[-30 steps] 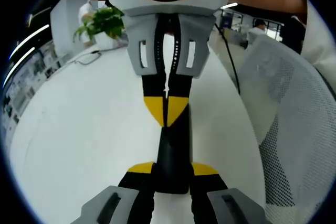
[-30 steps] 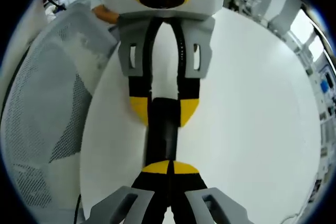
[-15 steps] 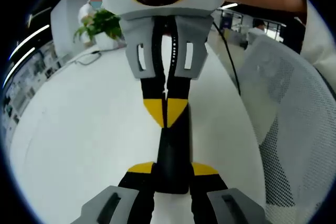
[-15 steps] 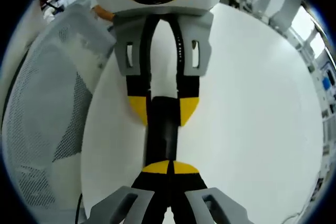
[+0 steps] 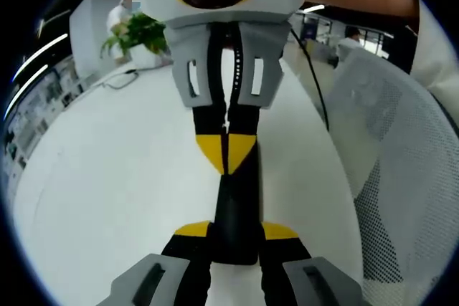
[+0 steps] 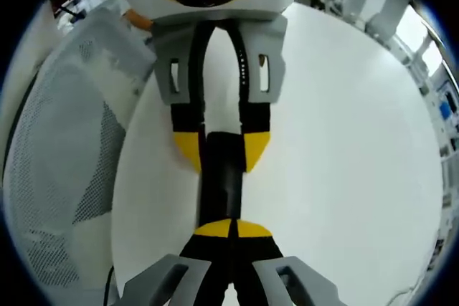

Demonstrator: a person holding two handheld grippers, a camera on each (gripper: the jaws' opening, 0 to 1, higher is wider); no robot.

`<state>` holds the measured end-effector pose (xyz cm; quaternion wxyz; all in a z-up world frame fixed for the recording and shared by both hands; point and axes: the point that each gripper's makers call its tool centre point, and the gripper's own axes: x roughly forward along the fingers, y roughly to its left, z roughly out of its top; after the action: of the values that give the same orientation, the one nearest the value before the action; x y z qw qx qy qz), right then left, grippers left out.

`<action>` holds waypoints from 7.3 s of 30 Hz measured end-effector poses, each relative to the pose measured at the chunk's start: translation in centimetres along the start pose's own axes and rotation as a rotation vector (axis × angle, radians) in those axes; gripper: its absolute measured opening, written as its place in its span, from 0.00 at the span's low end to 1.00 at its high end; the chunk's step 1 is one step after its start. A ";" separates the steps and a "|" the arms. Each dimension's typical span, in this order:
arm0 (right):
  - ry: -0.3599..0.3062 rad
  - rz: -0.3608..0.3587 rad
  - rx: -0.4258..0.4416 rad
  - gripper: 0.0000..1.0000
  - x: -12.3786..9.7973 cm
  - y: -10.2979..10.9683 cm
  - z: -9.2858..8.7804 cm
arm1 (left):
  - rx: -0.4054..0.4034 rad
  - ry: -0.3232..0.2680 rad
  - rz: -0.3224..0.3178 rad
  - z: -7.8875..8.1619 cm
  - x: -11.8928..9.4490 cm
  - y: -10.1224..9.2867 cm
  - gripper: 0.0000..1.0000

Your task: Press the specified remote control buttons in sequence, fully releasing each button before pressing the next.

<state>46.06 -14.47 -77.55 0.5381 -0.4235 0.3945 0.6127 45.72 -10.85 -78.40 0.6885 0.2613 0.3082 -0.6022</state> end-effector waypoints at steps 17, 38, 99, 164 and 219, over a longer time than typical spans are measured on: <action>-0.123 -0.066 0.052 0.00 -1.5 -0.6 0.4 | 0.002 0.000 -0.001 0.0 0.1 0.0 0.24; -0.084 -0.056 0.000 0.00 -0.4 1.0 0.2 | -0.001 -0.001 0.001 0.1 0.1 0.1 0.24; -0.117 -0.094 0.005 0.00 -0.6 2.3 0.2 | -0.002 -0.004 0.002 0.0 0.1 0.1 0.24; -0.116 -0.153 -0.043 0.00 -1.2 1.3 0.7 | -0.007 -0.008 0.004 -0.1 0.1 0.2 0.24; -0.065 -0.102 -0.068 0.00 0.2 0.9 1.2 | -0.026 -0.038 0.015 0.2 0.1 0.1 0.24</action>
<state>45.00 -13.32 -77.34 0.5662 -0.4411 0.3338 0.6110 45.83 -11.01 -78.33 0.7020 0.2432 0.3010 -0.5978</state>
